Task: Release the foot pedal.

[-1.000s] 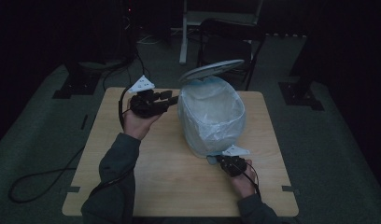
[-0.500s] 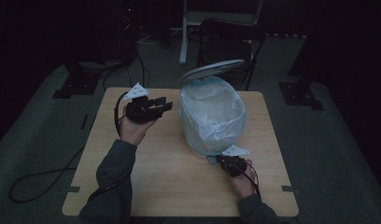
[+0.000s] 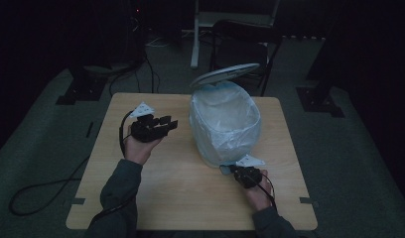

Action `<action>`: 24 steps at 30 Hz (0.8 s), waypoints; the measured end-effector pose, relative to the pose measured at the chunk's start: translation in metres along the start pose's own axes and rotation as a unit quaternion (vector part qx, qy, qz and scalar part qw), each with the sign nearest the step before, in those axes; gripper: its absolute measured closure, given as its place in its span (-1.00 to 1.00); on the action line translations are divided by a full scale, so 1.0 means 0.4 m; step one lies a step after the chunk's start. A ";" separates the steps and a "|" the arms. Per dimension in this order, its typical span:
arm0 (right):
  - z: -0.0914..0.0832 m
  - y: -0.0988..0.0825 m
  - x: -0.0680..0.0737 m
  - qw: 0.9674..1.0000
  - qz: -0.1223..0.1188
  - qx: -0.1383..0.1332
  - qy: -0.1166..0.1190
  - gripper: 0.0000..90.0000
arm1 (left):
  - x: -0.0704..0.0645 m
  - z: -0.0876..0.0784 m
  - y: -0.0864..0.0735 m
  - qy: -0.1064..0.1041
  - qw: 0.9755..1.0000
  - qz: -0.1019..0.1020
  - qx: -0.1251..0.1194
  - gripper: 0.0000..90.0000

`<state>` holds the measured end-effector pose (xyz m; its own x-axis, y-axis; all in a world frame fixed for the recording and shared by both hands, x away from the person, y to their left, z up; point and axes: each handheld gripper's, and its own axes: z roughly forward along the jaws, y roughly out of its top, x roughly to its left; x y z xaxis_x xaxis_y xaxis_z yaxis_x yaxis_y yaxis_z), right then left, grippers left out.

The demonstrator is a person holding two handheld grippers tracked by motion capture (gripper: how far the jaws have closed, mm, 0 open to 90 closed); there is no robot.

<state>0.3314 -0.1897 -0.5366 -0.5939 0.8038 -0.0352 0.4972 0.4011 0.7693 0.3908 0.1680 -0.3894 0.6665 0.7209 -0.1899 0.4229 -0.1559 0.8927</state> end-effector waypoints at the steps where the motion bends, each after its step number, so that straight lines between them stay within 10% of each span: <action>1: 0.000 0.000 0.000 1.000 0.000 -0.001 0.000 1.00 | 0.003 0.000 -0.006 0.001 1.000 -0.002 0.000 0.35; 24: -0.020 0.006 -0.005 1.000 0.008 -0.024 0.003 1.00 | 0.003 0.019 -0.038 -0.004 1.000 -0.013 0.010 0.35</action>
<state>0.3288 -0.1936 -0.5296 -0.5908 0.8066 -0.0186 0.4755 0.3667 0.7997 0.3898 0.1664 -0.4063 0.6601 0.7195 -0.2159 0.4520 -0.1510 0.8791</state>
